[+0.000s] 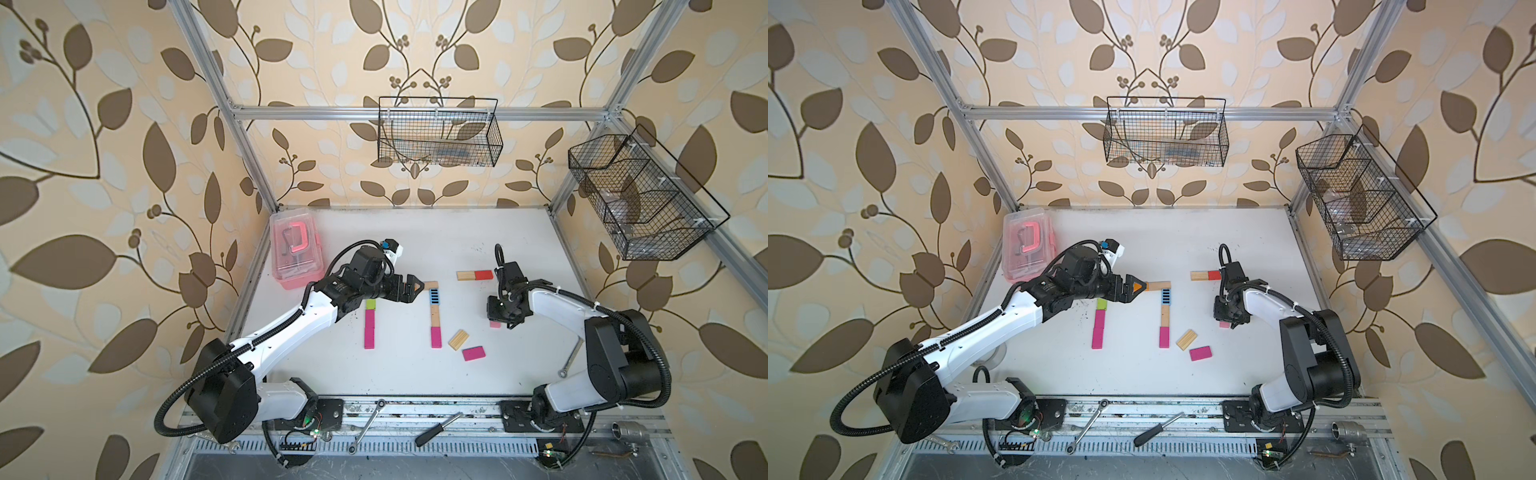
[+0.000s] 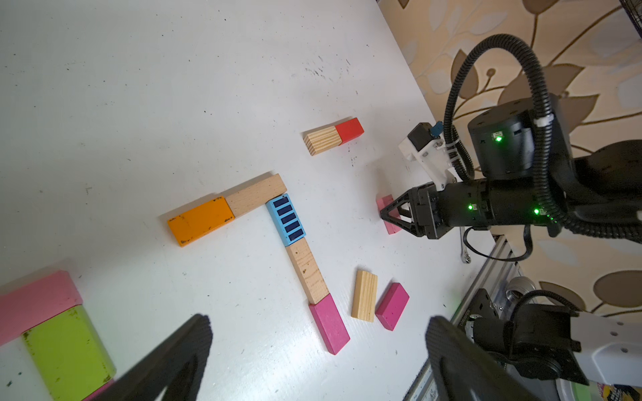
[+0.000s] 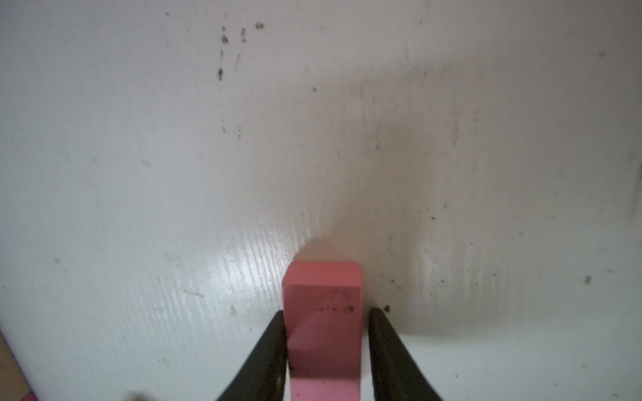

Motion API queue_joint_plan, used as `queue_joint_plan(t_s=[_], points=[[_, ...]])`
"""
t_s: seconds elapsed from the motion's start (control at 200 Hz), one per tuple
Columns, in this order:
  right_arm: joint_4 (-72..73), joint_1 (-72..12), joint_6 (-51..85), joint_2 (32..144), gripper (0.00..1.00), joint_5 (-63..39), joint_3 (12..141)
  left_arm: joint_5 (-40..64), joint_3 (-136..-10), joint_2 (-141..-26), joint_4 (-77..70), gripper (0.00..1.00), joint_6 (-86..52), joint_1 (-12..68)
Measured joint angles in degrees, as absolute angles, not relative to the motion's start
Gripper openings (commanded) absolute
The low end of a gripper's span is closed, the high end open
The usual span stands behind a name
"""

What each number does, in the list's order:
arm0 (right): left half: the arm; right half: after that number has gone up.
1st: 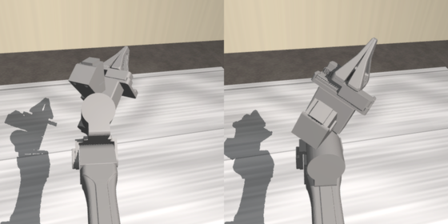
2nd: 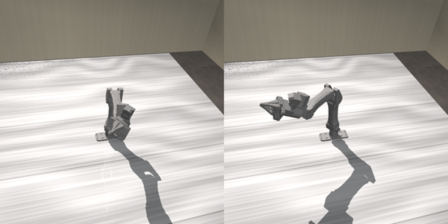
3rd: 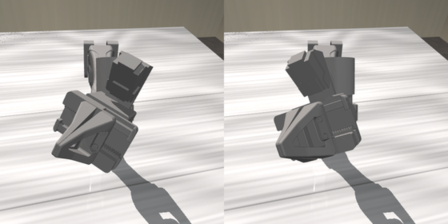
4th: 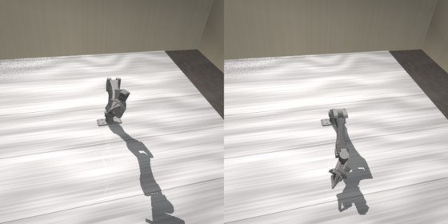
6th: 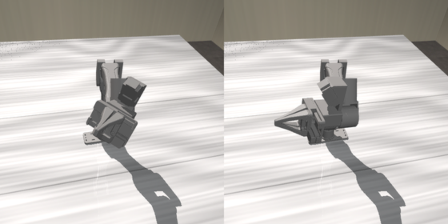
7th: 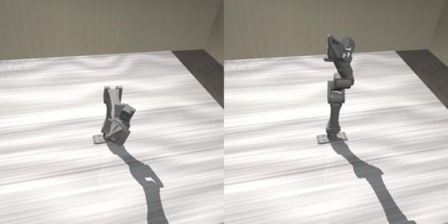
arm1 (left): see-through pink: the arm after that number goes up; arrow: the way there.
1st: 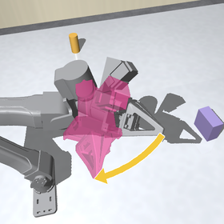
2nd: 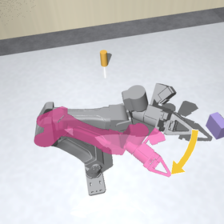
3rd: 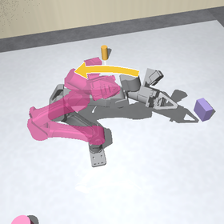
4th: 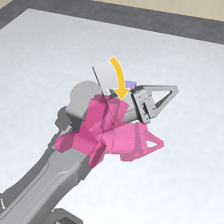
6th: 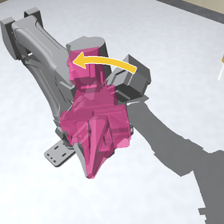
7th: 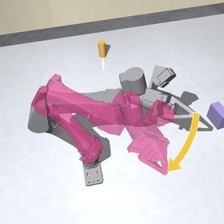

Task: Assemble the number 7 with building blocks
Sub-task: Move the building block to the center of the board.

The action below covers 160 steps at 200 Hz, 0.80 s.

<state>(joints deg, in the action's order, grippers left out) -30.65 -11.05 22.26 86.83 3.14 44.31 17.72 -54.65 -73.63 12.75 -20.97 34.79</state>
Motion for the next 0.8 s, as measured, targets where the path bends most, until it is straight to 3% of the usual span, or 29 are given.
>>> queue_joint_plan(t_s=[0.285,0.57,0.8], points=[[-31.73,-8.40,19.09,92.25,0.20,3.46,50.26,17.47,-54.65,-73.63,12.82,0.99,-20.93,34.79],[-34.09,-5.13,12.01,101.75,0.19,1.02,62.48,16.73,-54.65,-73.63,12.99,0.99,-20.56,34.79],[-36.51,-5.06,8.88,103.35,0.21,0.16,64.71,15.92,-54.65,-73.63,13.78,0.99,-19.68,34.79]])
